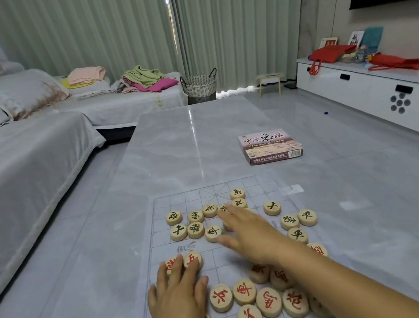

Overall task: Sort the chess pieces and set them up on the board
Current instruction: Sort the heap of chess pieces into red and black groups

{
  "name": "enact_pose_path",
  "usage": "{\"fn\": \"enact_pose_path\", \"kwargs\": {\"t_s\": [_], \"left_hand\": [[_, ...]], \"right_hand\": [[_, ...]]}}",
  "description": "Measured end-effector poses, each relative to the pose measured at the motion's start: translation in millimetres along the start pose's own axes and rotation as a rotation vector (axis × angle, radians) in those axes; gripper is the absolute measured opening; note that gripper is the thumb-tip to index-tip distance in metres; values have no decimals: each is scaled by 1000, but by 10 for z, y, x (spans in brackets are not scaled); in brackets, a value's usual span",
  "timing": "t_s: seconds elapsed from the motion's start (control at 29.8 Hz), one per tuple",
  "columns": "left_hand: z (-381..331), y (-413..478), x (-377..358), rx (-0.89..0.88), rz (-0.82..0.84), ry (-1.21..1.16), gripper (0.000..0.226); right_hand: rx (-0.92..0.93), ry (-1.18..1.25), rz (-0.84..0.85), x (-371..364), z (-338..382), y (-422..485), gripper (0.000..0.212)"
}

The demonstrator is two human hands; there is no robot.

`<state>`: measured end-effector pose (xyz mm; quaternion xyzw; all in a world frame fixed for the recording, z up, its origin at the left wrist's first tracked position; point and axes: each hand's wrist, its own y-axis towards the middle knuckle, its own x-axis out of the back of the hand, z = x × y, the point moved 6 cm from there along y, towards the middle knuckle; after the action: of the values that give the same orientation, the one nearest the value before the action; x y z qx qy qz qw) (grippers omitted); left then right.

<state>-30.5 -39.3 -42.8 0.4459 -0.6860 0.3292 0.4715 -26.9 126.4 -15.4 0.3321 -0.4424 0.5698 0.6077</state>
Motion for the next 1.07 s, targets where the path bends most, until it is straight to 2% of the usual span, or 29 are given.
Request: {"fn": "enact_pose_path", "kwargs": {"t_s": [0.07, 0.13, 0.2, 0.27, 0.34, 0.44, 0.47, 0.64, 0.74, 0.81, 0.87, 1.01, 1.07], "left_hand": [[2, 6, -16, -5, 4, -13, 46], [-7, 11, -39, -7, 14, -14, 47], [-34, 20, -78, -15, 23, -20, 49], [-71, 25, -98, -24, 29, -35, 51], [-102, 12, -119, -38, 48, -30, 62], [-110, 2, -129, -47, 48, -24, 121], [-95, 14, -140, -38, 47, -18, 130], [-131, 43, -186, -51, 37, -21, 130], [-149, 44, -187, -64, 47, -49, 121], [-156, 33, -173, -78, 43, -51, 109], [-151, 34, -177, -82, 43, -51, 121], [-146, 61, -191, -63, 45, -26, 131], [-164, 44, -182, -69, 54, -28, 123]], "right_hand": [[-102, -16, -125, 252, -319, -194, 61], [-261, -45, -171, 445, -703, -381, 57], [-417, -49, -157, 543, -996, -507, 66], [-487, -92, -82, 533, -1128, -534, 79], [-484, -110, -10, 469, -1137, -487, 85], [-432, -54, -6, 367, -1039, -335, 75], [-421, -36, -27, 345, -1002, -274, 70], [-387, -6, -147, 214, -791, 50, 57], [-362, 45, -176, 186, -745, 196, 60], [-351, 185, -134, 237, -791, 202, 66], [-324, 300, -51, 328, -860, 118, 75], [-274, 225, 139, 363, -916, -108, 89], [-261, 157, 163, 278, -859, -139, 94]]}}
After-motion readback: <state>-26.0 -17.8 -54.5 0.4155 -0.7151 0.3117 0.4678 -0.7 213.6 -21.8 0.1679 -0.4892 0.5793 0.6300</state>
